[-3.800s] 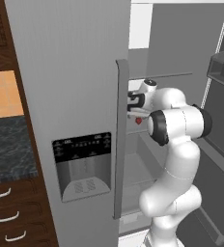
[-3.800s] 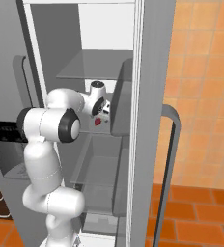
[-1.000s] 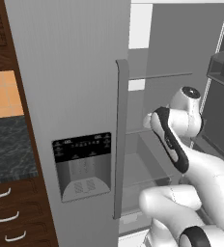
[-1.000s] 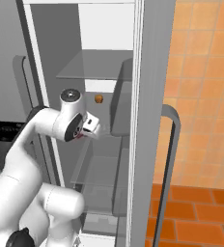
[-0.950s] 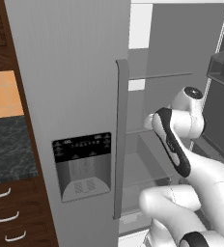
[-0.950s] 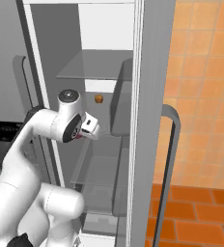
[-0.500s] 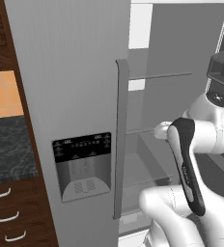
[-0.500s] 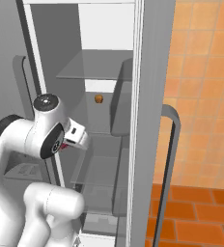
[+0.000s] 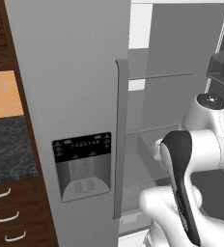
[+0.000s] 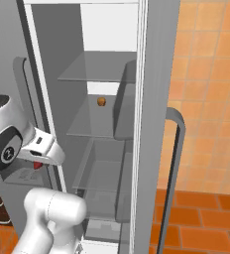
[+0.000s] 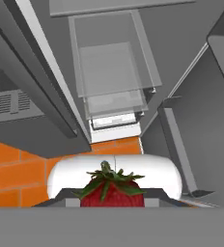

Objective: Take the strawberry from the fridge and place it on top of the pancake, located on the dining counter.

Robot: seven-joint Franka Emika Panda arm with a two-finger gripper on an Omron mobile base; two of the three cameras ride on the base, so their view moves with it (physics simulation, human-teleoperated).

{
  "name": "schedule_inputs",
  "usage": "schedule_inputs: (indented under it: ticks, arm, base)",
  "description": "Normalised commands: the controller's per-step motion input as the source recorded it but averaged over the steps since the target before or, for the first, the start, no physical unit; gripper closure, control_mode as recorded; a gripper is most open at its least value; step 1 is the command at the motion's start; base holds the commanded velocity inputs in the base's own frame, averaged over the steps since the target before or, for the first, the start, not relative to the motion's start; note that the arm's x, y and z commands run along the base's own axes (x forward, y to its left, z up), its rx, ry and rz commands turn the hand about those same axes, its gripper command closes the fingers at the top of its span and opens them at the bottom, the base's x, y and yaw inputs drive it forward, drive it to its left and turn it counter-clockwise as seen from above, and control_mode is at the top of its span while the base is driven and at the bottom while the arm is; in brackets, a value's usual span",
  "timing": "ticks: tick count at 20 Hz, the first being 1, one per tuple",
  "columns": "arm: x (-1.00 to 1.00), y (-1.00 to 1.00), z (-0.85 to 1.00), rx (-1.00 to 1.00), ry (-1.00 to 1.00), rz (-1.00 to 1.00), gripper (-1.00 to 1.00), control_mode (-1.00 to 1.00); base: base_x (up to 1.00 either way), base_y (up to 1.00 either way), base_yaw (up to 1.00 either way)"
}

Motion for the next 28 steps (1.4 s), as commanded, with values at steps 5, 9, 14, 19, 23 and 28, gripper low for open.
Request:
schedule_inputs:
  ticks: [5,9,14,19,23,28]
  arm:
    - [-0.22,0.0,-0.01,0.07,0.0,0.0,1.0,-1.0]
    - [0.0,0.02,-0.01,0.0,0.0,0.03,1.0,-1.0]
    - [0.0,0.0,0.0,0.0,0.0,0.0,1.0,-1.0]
    - [-0.1,0.01,0.0,0.0,-0.01,0.0,1.0,-1.0]
    - [0.0,0.0,0.0,0.0,0.0,0.0,1.0,1.0]
    - [0.0,0.0,0.0,0.0,0.0,0.0,1.0,1.0]
  base:
    - [0.0,0.0,0.0]
    - [0.0,0.0,0.0]
    - [0.0,0.0,0.0]
    - [0.0,0.0,0.0]
    - [-0.76,0.27,-0.12]
    - [-0.86,0.44,-0.39]
